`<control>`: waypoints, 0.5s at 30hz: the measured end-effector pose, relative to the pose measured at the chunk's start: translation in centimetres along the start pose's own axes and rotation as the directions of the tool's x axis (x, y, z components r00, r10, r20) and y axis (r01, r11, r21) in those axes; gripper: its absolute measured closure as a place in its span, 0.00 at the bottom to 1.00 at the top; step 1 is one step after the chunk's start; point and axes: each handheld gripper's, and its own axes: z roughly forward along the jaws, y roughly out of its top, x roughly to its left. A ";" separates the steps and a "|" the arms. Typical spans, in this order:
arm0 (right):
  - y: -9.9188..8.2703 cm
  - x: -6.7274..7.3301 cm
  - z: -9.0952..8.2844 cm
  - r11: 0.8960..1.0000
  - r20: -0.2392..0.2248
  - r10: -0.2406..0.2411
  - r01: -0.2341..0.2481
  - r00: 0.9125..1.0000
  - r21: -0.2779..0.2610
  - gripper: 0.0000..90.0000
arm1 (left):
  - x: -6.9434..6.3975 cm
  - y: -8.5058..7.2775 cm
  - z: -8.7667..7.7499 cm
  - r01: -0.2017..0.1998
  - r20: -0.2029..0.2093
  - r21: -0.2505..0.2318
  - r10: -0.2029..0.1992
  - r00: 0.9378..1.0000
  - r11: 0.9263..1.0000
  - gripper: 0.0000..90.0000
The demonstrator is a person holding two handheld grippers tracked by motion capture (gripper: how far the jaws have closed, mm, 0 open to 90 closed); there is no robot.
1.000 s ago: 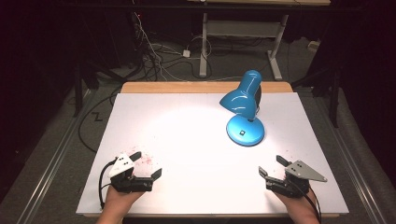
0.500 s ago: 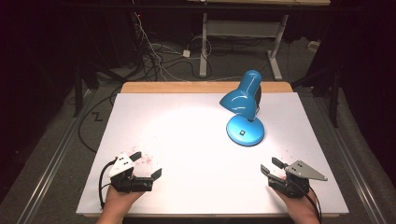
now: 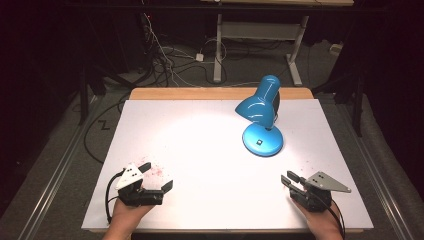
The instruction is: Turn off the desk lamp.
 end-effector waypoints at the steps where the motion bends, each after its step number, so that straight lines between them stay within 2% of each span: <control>1: 0.0 -0.1 0.0 1.000 -0.001 -0.001 0.001 1.000 0.001 0.82 | 0.0 0.0 0.0 0.000 0.000 -0.001 0.000 1.000 1.000 0.00; 6: 0.0 -0.1 -0.1 1.000 0.002 0.007 -0.007 1.000 0.003 0.88 | 0.0 0.0 0.0 0.000 0.000 0.000 0.000 1.000 1.000 0.00; 10: 0.1 -0.3 -0.1 1.000 -0.002 -0.006 0.006 1.000 0.003 0.98 | 0.0 0.0 0.0 -0.002 0.001 0.002 0.002 1.000 1.000 0.00; 15: 0.2 -0.1 -0.2 1.000 0.000 -0.006 0.006 1.000 0.006 1.00 | -0.1 0.0 0.1 0.003 0.007 0.003 -0.003 1.000 1.000 0.00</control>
